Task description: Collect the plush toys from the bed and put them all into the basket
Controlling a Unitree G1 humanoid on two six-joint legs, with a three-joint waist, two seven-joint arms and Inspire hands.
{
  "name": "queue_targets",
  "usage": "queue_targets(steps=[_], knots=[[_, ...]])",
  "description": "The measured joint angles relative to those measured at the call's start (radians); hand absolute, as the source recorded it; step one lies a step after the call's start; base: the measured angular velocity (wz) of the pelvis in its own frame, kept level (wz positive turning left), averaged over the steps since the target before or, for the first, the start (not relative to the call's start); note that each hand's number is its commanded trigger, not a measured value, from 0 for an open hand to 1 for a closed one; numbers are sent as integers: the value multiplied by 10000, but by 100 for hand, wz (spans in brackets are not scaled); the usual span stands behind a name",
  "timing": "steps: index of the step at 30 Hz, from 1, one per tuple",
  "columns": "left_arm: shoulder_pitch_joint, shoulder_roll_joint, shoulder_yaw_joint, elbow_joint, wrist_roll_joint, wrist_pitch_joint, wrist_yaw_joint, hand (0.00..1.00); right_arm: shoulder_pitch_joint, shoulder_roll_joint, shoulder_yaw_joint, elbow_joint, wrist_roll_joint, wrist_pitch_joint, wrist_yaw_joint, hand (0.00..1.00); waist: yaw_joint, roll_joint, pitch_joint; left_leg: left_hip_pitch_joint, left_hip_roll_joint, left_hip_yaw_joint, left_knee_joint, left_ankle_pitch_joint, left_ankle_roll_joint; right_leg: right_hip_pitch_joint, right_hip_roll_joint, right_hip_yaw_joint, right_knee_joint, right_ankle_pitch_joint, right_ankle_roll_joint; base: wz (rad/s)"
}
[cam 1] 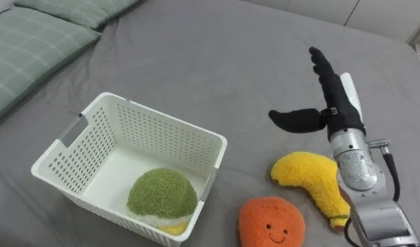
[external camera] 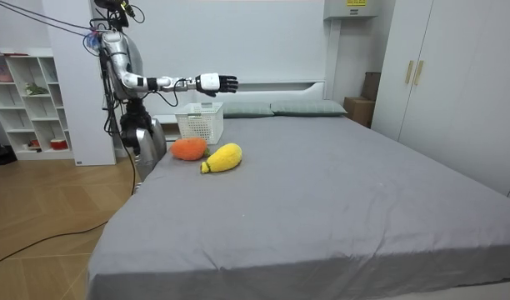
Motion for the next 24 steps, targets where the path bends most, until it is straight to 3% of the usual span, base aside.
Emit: queue_targets(steps=[2, 5, 7, 16, 24], knots=[[26, -1, -4, 2, 9, 0, 0, 0, 18, 0, -126, 50, -13, -7, 3, 0, -124, -4, 46, -16, 0, 13, 8, -1, 2, -63, -8, 14, 75, 0, 0, -4], [243, 2, 36, -97, 20, 13, 1, 0, 270, -3, -503, 214, -56, -12, -69, 0, -242, -42, 24, -48, 16, 31, 20, -18, 28, -112, -23, 17, 84, -4, 6, -1], [419, 5, 52, -346, 18, 14, 1, 0, 493, -6, -693, 242, -172, -12, -160, 0, -275, -126, -43, -172, 6, 40, 53, -18, 30, -228, -32, 15, 96, 1, 11, 0], [720, 8, 36, -685, -9, -59, 102, 0, 1110, -16, -721, 895, -343, -24, -193, 0, -368, -65, -10, 27, 22, 41, -14, -20, 33, -55, -24, 45, 84, 4, 23, 0], [849, 38, 4, -625, -88, -72, 274, 0, 1151, -40, -725, 3298, -262, -158, -190, 0, -469, -95, -25, 22, 8, 55, 38, -19, 34, -18, -35, 73, 108, 4, 23, 0]])
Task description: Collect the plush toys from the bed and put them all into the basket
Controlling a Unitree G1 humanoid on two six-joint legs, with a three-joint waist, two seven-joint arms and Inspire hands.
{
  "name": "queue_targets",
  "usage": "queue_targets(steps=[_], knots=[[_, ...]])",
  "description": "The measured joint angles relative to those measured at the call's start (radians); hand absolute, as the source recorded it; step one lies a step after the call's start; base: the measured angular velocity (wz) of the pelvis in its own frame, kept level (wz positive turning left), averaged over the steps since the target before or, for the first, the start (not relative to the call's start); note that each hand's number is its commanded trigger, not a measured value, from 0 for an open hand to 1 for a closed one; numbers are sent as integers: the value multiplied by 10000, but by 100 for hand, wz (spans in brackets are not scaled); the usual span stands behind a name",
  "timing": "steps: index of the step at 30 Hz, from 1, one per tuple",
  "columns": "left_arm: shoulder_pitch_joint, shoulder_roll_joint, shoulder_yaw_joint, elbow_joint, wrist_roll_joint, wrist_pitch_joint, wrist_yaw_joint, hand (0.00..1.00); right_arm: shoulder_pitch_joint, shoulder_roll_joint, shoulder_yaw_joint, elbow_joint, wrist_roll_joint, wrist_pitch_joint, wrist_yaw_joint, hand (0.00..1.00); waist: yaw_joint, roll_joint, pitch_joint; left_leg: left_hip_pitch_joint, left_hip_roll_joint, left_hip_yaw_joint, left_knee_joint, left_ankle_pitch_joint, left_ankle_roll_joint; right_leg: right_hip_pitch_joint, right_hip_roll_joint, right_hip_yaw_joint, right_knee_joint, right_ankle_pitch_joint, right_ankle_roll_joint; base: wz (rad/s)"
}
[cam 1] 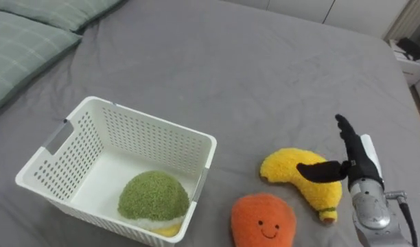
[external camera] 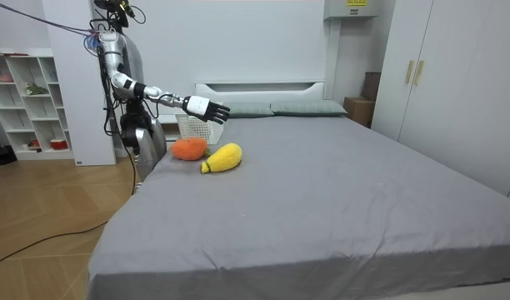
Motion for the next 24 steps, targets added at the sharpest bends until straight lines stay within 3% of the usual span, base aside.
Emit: queue_targets(steps=[4, 12, 16, 21, 24], knots=[[151, 16, -16, -25, 9, 13, -74, 0, 0, -21, -15, 625, 8, 2, -8, 0, -56, 6, 3, -118, -9, 12, 31, 1, -1, -89, -1, -40, -4, -1, 0, 0], [115, 151, -56, -55, 3, 25, -296, 0, -259, -58, 186, 1236, -40, -30, -296, 0, 280, -13, -8, -454, 8, -2, 73, 7, -2, -416, 4, -84, -3, 8, -11, 0], [-151, 209, -61, -35, 15, 53, -346, 0, -1161, -77, 221, 2445, 308, -185, -392, 0, 325, -33, -3, -987, 15, -14, 281, 7, -2, -820, 9, -164, 3, 84, -44, 6], [-643, 541, -501, -18, -2, -77, -621, 0, -2145, -281, 644, 3750, 325, -258, -487, 0, 561, -90, 99, -1641, -13, -162, 420, 53, -25, -1323, 20, -353, -8, 146, -94, 8], [-668, 562, -654, 80, -35, -186, -689, 0, -2544, -285, 668, 4252, 313, -393, -564, 0, 619, -129, 122, -1832, -16, -209, 423, 59, -27, -1499, 20, -393, -13, 147, -95, 5]])
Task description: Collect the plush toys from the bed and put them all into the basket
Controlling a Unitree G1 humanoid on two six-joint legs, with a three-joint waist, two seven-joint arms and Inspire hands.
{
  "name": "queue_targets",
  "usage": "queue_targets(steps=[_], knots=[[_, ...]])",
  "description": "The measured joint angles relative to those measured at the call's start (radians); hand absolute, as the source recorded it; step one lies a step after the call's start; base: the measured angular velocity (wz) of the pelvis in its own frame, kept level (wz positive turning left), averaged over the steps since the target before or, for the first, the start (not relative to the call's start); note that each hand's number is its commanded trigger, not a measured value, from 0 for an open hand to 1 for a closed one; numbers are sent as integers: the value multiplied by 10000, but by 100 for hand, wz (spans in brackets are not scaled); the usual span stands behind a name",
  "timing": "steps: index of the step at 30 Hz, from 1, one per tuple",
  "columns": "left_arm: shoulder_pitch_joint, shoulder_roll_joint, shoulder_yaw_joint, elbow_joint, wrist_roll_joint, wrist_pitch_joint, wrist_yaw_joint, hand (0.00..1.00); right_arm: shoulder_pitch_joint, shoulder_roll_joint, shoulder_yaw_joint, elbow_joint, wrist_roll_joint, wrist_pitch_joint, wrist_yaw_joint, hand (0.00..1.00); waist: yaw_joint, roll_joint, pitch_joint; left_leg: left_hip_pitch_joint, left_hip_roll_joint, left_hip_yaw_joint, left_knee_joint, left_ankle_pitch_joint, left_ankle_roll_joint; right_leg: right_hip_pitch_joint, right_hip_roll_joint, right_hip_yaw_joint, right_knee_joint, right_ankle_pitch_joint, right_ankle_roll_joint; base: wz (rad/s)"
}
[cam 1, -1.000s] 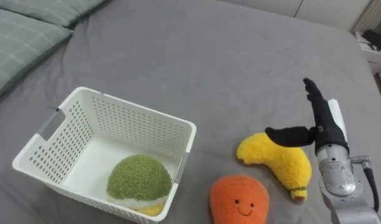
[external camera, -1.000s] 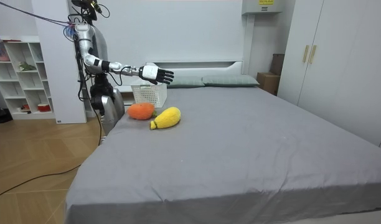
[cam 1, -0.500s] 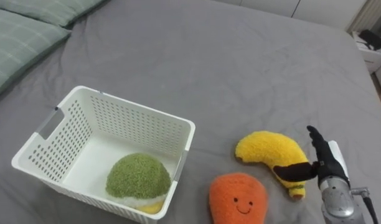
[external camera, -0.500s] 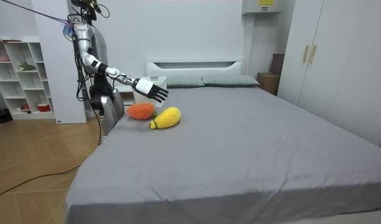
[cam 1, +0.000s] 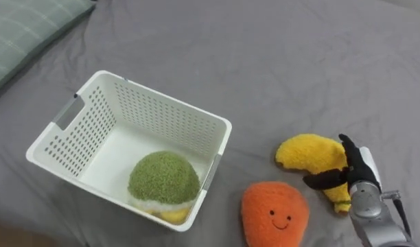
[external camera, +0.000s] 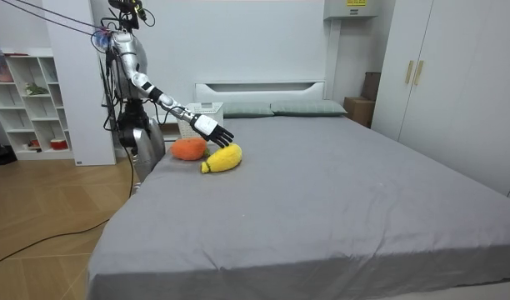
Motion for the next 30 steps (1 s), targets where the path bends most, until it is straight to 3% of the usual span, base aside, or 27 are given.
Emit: queue_targets(steps=[2, 12, 17, 24, 25, 26, 27, 30], knots=[[-100, 9, -164, 168, -25, -4, -12, 0, -291, -5, 10, 355, 25, -83, -175, 0, 37, -49, 34, -190, -1, -63, 66, 6, -4, -149, -1, -93, -34, 0, 0, 10], [-295, 16, -489, 394, 18, 0, -222, 0, -877, -332, 284, 1353, -8, -215, -808, 0, 378, -81, 49, -790, 18, -150, 280, 12, 2, -640, -33, -241, -34, 0, 1, 4], [-354, 29, -782, 374, -79, -2, -232, 0, -1128, -343, 293, 1889, -54, -254, -1021, 0, 433, -59, 164, -843, 26, -163, 285, 15, -2, -658, -38, -306, -13, 2, -2, 2], [-512, 47, -935, 382, -80, -1, -191, 0, -1707, -415, 368, 2792, 80, -263, -1231, 0, 497, -71, 174, -1028, 34, -206, 309, 28, -11, -810, -39, -395, -2, 13, -19, 3], [-561, 56, -970, 400, -88, 2, -188, 0, -1849, -514, 604, 3043, 68, -261, -1230, 7, 504, -77, 172, -1038, 33, -206, 309, 32, -11, -822, -39, -390, -3, 13, -19, 0], [-629, 67, -980, 406, -87, 4, -187, 0, -1864, -633, 726, 3130, 28, -255, -1227, 75, 571, -81, 175, -1045, 34, -205, 311, 33, -10, -828, -39, -389, -4, 13, -19, 0], [-672, 76, -981, 429, -86, 4, -187, 0, -1864, -678, 743, 3172, 27, -253, -1227, 100, 617, -84, 176, -1044, 35, -202, 311, 33, -10, -832, -38, -383, -6, 13, -19, 0], [-810, 164, -986, 532, -75, -4, -192, 0, -1944, -869, 822, 3458, -4, -238, -1215, 100, 728, -92, 178, -1058, 34, -199, 297, 33, -9, -860, -41, -371, -8, 12, -18, 0]])
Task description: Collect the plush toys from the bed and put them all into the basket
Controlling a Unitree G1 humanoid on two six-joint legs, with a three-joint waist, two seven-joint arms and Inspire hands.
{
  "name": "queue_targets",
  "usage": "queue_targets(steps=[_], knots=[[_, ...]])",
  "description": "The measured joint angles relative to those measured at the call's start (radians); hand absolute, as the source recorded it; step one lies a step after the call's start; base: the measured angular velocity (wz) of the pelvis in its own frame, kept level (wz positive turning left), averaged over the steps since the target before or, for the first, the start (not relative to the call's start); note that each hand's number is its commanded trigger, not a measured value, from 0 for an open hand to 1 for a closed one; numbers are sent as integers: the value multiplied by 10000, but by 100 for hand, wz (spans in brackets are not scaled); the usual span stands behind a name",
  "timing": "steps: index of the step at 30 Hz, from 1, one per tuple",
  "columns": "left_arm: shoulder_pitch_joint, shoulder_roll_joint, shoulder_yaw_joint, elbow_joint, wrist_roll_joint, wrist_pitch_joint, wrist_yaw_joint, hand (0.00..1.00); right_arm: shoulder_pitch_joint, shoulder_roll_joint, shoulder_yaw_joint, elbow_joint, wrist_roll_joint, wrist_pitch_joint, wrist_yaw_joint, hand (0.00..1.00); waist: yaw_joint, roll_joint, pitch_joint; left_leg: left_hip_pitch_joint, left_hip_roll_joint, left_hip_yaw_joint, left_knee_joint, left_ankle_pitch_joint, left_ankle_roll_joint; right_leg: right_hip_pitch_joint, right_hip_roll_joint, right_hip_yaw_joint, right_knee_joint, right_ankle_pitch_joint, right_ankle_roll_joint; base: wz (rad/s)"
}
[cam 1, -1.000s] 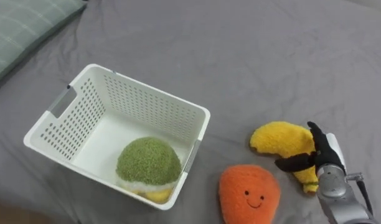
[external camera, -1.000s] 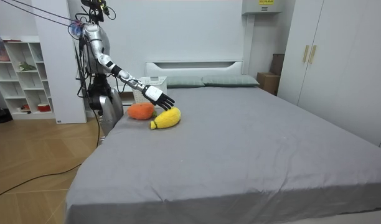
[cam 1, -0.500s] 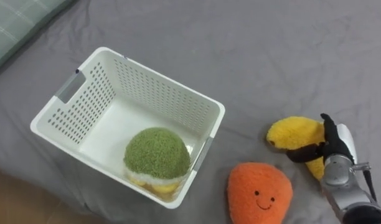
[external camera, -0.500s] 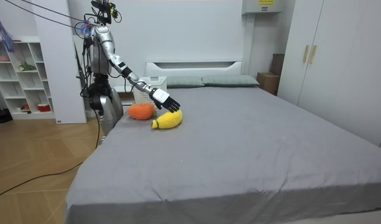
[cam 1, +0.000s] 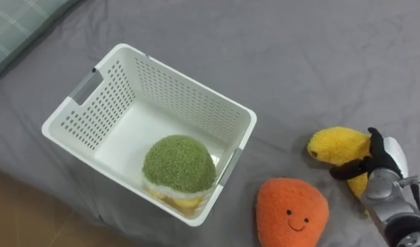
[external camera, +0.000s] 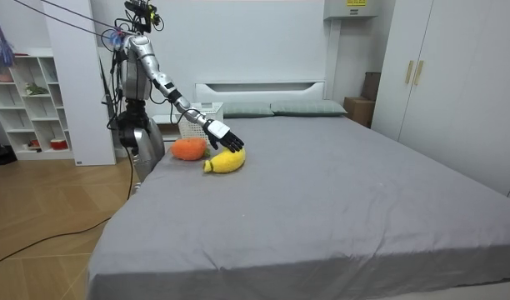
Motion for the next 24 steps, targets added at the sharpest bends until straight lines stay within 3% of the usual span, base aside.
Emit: queue_targets(steps=[8, 24], knots=[[-1, 193, 1, 43, 108, 197, -22, 0, -46, -501, 255, -24, -406, 152, -82, 100, 9, -19, -6, -84, 6, 15, -3, 5, 2, -103, -2, -19, -1, 0, 0, 0], [-130, 185, 104, -46, 78, 176, 1, 0, 248, -492, 214, -55, -681, 420, 232, 100, -37, 3, -13, 49, -29, -146, 12, 12, -5, 132, -13, -180, -12, 0, 1, 3]])
